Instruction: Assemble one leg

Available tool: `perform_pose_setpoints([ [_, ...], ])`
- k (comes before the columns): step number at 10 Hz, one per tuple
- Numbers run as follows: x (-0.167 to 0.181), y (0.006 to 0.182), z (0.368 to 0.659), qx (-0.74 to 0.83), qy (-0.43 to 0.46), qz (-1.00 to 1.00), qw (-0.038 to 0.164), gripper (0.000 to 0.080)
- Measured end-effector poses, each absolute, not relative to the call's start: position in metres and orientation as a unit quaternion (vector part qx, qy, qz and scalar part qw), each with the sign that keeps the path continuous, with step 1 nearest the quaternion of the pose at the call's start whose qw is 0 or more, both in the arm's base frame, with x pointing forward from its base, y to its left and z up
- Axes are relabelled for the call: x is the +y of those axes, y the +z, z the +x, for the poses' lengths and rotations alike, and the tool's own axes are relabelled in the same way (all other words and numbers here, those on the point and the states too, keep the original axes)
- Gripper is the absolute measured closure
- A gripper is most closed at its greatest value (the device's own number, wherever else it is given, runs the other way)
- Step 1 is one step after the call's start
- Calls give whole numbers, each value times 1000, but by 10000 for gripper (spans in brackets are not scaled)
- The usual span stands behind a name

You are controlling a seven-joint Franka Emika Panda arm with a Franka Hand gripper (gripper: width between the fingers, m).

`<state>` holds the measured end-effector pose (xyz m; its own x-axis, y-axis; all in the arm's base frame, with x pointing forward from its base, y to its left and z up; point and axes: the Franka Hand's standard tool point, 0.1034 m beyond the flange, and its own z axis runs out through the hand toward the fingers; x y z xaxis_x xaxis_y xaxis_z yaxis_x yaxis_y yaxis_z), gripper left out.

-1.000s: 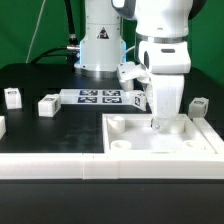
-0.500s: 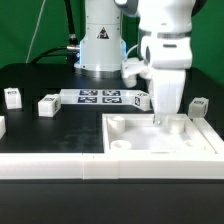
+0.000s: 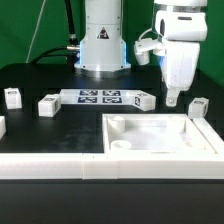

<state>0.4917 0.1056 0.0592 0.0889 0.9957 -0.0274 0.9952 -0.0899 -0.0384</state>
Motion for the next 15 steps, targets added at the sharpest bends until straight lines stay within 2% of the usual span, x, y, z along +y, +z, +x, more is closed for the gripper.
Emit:
perform_pose_setpoints([
  [3, 108, 59, 490, -579, 22, -815, 4, 150],
  [6, 132, 58, 478, -387, 15, -922, 1, 150],
  [10, 155, 53, 468, -123, 26, -992, 22, 150],
  [13, 160, 53, 467, 5, 32, -999, 28, 150],
  [15, 169, 51, 460, 144, 34, -988, 35, 150],
])
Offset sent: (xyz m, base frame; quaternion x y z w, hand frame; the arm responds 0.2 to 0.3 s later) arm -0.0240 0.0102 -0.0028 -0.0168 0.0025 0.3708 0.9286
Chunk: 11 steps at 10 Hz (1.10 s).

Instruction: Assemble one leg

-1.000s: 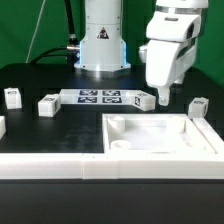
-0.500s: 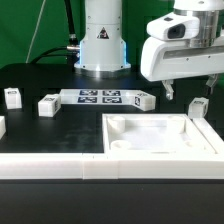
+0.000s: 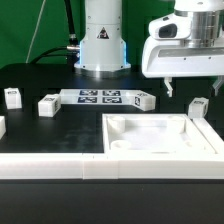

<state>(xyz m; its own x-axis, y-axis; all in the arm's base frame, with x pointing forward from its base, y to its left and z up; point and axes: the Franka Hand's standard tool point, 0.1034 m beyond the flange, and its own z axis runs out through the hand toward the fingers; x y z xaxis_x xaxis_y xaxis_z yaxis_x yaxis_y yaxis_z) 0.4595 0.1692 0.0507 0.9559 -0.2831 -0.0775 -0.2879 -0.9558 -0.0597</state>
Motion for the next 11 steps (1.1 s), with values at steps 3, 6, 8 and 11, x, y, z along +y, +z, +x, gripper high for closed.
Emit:
perform_pose_setpoints([
  [3, 190, 46, 448, 279, 46, -958, 41, 150],
  [6, 191, 47, 448, 290, 56, -954, 45, 150],
  [8, 183, 46, 445, 245, 111, -961, 58, 150],
  [11, 184, 47, 447, 201, 205, -955, 78, 150],
])
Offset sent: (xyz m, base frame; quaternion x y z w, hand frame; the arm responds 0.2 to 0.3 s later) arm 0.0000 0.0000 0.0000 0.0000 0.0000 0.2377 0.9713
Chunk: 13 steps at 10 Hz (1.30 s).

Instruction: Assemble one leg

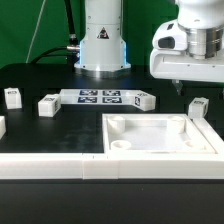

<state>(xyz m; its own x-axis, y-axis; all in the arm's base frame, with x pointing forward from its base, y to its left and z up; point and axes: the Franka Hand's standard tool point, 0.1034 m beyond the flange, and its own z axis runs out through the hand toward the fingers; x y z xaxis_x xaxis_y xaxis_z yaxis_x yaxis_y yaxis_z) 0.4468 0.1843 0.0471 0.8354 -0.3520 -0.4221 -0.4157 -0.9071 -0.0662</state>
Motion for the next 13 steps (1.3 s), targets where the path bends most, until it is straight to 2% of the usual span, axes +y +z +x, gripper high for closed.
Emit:
perform_pose_setpoints([
  [1, 181, 47, 448, 203, 251, -943, 88, 150],
  [5, 174, 40, 441, 205, 412, -882, 104, 150],
  [7, 170, 29, 438, 205, 479, -846, 117, 150],
  [13, 189, 13, 423, 199, 465, -856, 108, 150],
])
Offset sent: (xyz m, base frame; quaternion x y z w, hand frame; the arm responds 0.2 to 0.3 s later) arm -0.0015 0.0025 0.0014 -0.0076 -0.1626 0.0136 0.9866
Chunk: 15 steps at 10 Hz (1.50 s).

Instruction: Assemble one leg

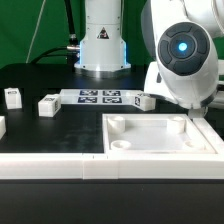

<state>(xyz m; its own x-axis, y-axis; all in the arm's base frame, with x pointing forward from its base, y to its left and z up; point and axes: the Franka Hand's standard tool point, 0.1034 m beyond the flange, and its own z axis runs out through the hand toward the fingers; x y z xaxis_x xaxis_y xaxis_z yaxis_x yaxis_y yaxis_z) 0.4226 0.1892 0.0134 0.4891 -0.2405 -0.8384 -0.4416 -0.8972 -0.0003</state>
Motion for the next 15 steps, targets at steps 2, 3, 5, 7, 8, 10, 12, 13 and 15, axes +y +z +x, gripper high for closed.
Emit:
perform_pose_setpoints([
  [2, 189, 12, 422, 199, 464, -856, 107, 162],
  [3, 189, 12, 422, 199, 464, -856, 107, 162],
  [5, 189, 12, 422, 199, 465, -856, 107, 514],
  [7, 189, 12, 422, 199, 465, -856, 107, 511],
  [8, 189, 12, 422, 199, 465, -856, 107, 510],
  [10, 189, 12, 422, 199, 465, -856, 107, 510],
  [12, 188, 15, 422, 198, 467, -855, 107, 510],
  [13, 183, 32, 424, 195, 476, -851, 108, 509],
  [15, 177, 56, 427, 191, 482, -848, 111, 509],
])
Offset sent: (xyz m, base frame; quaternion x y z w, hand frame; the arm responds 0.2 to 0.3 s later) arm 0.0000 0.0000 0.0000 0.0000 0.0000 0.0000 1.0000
